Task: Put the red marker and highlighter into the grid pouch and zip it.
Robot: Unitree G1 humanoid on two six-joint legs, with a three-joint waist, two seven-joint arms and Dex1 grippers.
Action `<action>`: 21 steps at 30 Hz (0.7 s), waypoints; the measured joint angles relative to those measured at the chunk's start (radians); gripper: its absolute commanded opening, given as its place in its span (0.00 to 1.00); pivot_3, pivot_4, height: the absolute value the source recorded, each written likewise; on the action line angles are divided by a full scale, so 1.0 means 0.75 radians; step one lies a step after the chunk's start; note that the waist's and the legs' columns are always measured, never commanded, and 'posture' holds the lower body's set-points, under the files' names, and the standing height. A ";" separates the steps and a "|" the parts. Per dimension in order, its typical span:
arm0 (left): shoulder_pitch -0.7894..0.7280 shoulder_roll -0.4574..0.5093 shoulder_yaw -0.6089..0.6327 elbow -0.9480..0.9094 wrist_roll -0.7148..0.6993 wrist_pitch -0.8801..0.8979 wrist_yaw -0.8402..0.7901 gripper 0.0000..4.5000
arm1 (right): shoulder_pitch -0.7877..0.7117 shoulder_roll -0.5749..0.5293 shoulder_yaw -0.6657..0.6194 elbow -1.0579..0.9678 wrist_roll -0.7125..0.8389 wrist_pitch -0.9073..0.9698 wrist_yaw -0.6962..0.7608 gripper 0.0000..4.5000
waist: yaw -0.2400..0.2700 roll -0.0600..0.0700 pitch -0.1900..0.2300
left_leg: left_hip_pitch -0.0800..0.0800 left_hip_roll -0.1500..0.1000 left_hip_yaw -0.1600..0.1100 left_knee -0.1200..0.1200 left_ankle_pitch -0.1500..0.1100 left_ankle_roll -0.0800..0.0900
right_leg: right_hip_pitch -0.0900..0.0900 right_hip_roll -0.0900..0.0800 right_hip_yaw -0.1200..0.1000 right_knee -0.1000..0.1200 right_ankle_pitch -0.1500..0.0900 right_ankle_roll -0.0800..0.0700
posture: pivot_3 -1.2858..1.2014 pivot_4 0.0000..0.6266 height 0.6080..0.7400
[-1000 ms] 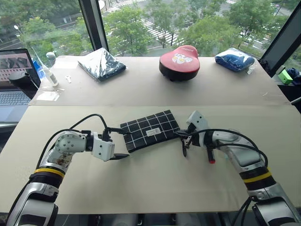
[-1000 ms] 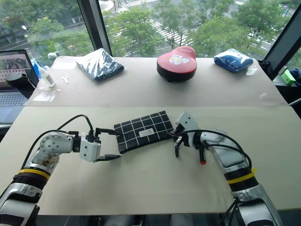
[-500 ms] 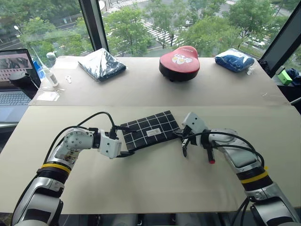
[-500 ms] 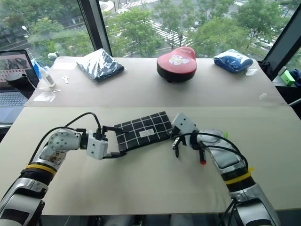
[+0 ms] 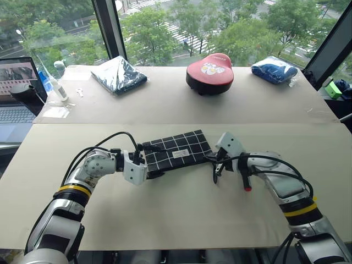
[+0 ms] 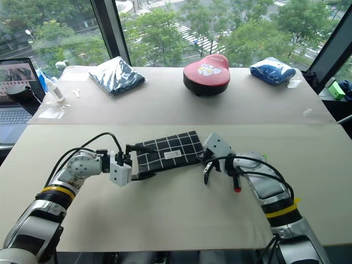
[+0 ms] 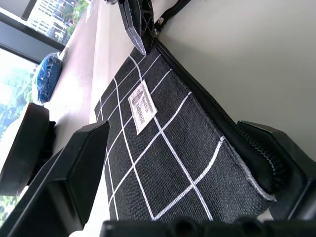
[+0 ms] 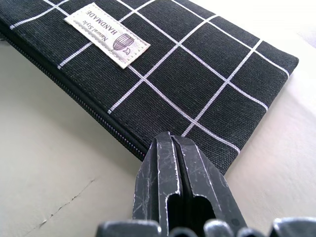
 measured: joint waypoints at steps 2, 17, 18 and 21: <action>-0.011 0.000 -0.009 0.007 -0.029 -0.001 -0.014 0.43 | 0.001 0.000 -0.002 0.000 0.000 0.001 0.000 0.00 | 0.000 0.000 0.000 | 0.000 0.000 0.000 0.000 0.000 0.000 | 0.000 0.000 0.000 0.000 0.000 0.000 | 0.52 0.24 1.00; 0.008 -0.003 -0.060 -0.057 -0.123 0.109 -0.106 0.00 | -0.005 0.080 -0.079 0.040 0.033 0.047 -0.067 0.27 | -0.005 0.000 0.000 | 0.000 0.000 0.000 0.000 0.000 0.000 | 0.000 0.000 0.000 0.000 0.000 0.000 | 0.52 0.24 1.00; 0.020 -0.003 -0.060 -0.075 -0.124 0.148 -0.112 0.00 | -0.012 0.113 -0.123 0.049 0.083 0.096 -0.079 0.33 | -0.006 0.000 0.000 | 0.000 0.001 0.000 0.000 0.000 0.000 | 0.000 0.001 0.001 0.000 0.000 0.000 | 0.52 0.24 1.00; 0.053 -0.002 -0.057 -0.101 -0.141 0.229 -0.119 0.00 | -0.053 0.141 -0.312 0.051 0.263 0.291 -0.099 0.55 | -0.004 0.000 0.000 | -0.004 0.001 0.000 0.000 0.000 0.000 | -0.004 0.001 0.001 0.001 0.000 0.000 | 0.52 0.24 1.00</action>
